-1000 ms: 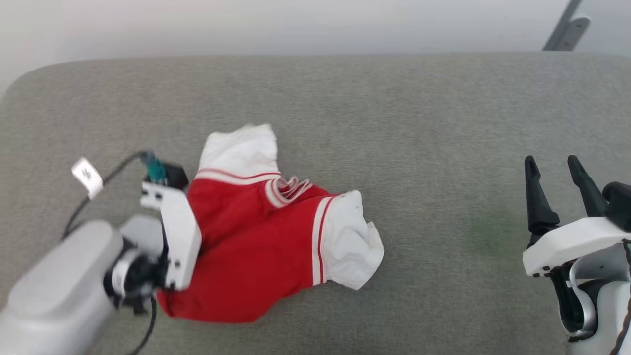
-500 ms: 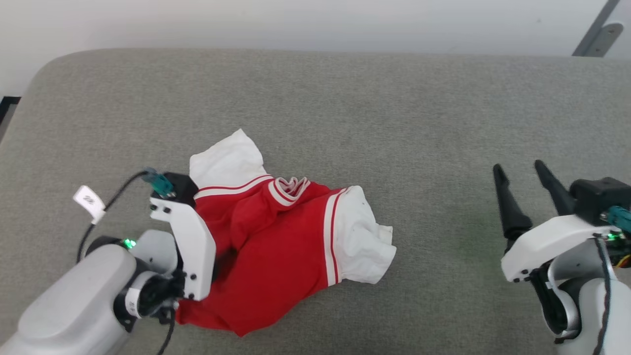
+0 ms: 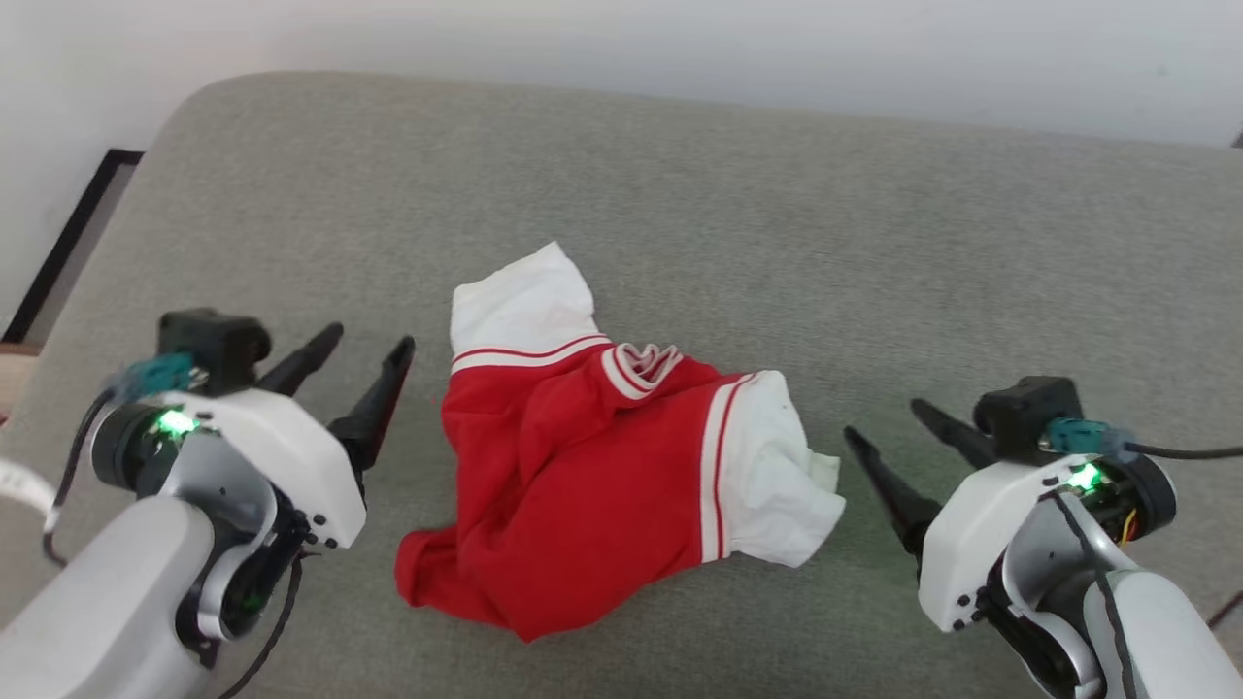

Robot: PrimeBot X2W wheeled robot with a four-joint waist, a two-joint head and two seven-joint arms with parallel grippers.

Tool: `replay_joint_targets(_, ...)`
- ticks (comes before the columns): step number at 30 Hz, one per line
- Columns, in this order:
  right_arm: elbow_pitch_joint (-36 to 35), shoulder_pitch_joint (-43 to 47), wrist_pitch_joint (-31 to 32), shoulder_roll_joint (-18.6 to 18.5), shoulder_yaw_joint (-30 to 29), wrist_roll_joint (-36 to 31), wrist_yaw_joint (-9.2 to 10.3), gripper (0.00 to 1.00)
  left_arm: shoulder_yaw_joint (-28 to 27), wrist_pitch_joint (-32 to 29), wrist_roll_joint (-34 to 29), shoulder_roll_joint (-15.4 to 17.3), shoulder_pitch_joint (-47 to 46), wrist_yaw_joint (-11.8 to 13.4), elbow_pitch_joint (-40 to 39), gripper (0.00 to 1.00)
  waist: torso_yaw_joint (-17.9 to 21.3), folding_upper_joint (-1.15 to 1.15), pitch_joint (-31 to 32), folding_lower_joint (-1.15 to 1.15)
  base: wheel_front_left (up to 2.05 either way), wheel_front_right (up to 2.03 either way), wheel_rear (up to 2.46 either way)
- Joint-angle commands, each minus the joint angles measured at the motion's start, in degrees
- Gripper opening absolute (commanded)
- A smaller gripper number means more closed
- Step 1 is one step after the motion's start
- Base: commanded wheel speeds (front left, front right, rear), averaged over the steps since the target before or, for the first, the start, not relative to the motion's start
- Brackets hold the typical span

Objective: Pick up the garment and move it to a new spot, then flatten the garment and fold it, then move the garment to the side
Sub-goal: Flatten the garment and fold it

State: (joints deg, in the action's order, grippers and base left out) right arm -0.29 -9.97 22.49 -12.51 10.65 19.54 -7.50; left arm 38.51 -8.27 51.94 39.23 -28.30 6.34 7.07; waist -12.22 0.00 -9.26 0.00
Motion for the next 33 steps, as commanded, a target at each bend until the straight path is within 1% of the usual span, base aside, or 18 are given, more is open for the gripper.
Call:
replay_joint_targets(1,-0.6,-0.6,1.8,-1.5,1.5,1.3,0.03,1.00,-1.6,5.3,-1.2,-0.8,2.1,0.2,-0.2,1.00,-1.6,0.00,-0.5,0.00,0.00,0.00,0.00)
replay_joint_targets(3,-0.7,-1.2,3.4,-3.0,3.3,1.9,0.03,1.00,-2.3,10.1,-1.9,-1.3,3.7,0.6,-0.3,1.00,-2.7,0.00,-0.7,0.00,0.00,0.00,0.00)
replay_joint_targets(5,-0.3,-1.5,5.4,-4.4,5.0,2.9,0.03,1.00,-2.3,14.6,-4.1,-1.5,5.2,0.7,-0.3,1.00,-3.9,0.00,-0.8,0.00,0.00,0.00,0.00)
replay_joint_targets(7,0.1,-1.9,7.6,-5.9,6.7,3.8,0.03,1.00,-2.9,18.9,-5.4,-2.4,6.7,1.6,0.0,1.00,-5.1,0.00,-0.9,0.00,0.00,0.00,0.00)
replay_joint_targets(10,1.1,-2.7,11.6,-8.8,9.6,3.7,0.03,1.00,-4.1,22.3,-6.9,-4.1,9.1,2.9,-0.7,1.00,-7.0,0.00,-1.2,0.00,0.00,0.00,0.00)
replay_joint_targets(11,1.1,-2.7,11.6,-8.8,9.6,3.7,0.03,1.00,-4.1,22.3,-6.9,-4.1,9.1,2.9,-0.7,1.00,-7.0,0.00,-1.2,0.00,0.00,0.00,0.00)
replay_joint_targets(14,2.7,-3.6,14.5,-10.9,12.2,2.9,0.02,1.00,-6.2,23.4,-8.6,-6.5,12.1,3.7,-1.1,1.00,-8.9,0.00,-1.4,0.00,0.00,0.00,0.00)
replay_joint_targets(16,4.1,-4.6,15.5,-11.7,13.0,2.3,0.03,1.00,-8.1,23.5,-10.1,-8.2,13.8,3.5,-1.8,1.00,-10.2,0.00,-1.5,0.00,0.00,0.00,0.00)
replay_joint_targets(18,5.9,-5.8,15.8,-12.7,14.7,1.5,0.03,1.00,-10.7,23.5,-12.0,-10.6,15.5,2.9,-2.9,1.00,-11.3,0.00,-1.7,0.00,0.00,0.00,0.00)
replay_joint_targets(20,8.4,-6.7,15.4,-12.3,15.5,2.0,0.03,1.00,-13.2,23.5,-14.4,-12.5,17.5,2.0,-3.4,1.00,-12.1,0.00,-1.7,0.00,0.00,0.00,0.00)
replay_joint_targets(21,9.5,-7.4,15.2,-12.7,16.6,1.5,0.03,1.00,-14.5,23.5,-15.4,-13.8,18.3,1.7,-3.5,1.00,-12.6,0.00,-1.8,0.00,0.00,0.00,0.00)
replay_joint_targets(23,12.7,-8.4,14.7,-12.1,17.5,2.4,0.03,1.00,-17.2,23.5,-17.4,-15.7,19.8,0.6,-4.0,1.00,-12.9,0.00,-1.8,0.00,0.00,0.00,0.00)
replay_joint_targets(24,14.3,-9.1,14.4,-12.5,18.5,1.7,0.03,1.00,-18.7,23.6,-18.4,-17.1,20.5,0.0,-4.3,1.00,-13.2,0.00,-1.8,0.00,0.00,0.00,0.00)
replay_joint_targets(25,15.7,-9.8,13.9,-12.4,19.0,1.6,0.03,0.32,-20.1,23.6,-19.6,-18.1,21.3,-0.6,-4.5,1.00,-13.3,0.00,-1.8,0.00,0.00,0.00,0.00)
replay_joint_targets(26,17.0,-10.2,13.4,-11.8,19.0,2.5,0.05,0.00,-21.4,23.6,-20.7,-19.0,21.8,-1.2,-4.8,1.00,-13.3,0.00,-1.7,0.00,0.00,0.00,0.00)
replay_joint_targets(28,19.3,-11.2,12.8,-12.0,19.9,3.1,0.04,0.00,-24.0,23.6,-22.9,-21.4,23.1,-2.7,-5.3,1.00,-13.2,0.00,-1.5,0.00,0.00,0.00,0.00)
replay_joint_targets(29,20.3,-12.3,11.6,-11.7,19.3,4.3,0.05,0.00,-26.4,23.6,-24.3,-23.6,24.2,-4.5,-5.4,1.00,-12.9,0.00,-1.2,0.00,0.00,0.00,0.00)
replay_joint_targets(33,19.0,-14.0,11.8,-13.6,18.3,6.3,0.09,0.00,-30.1,23.5,-27.0,-26.6,26.0,-7.5,-4.4,1.00,-11.5,0.00,-0.2,0.00,0.00,0.00,0.00)
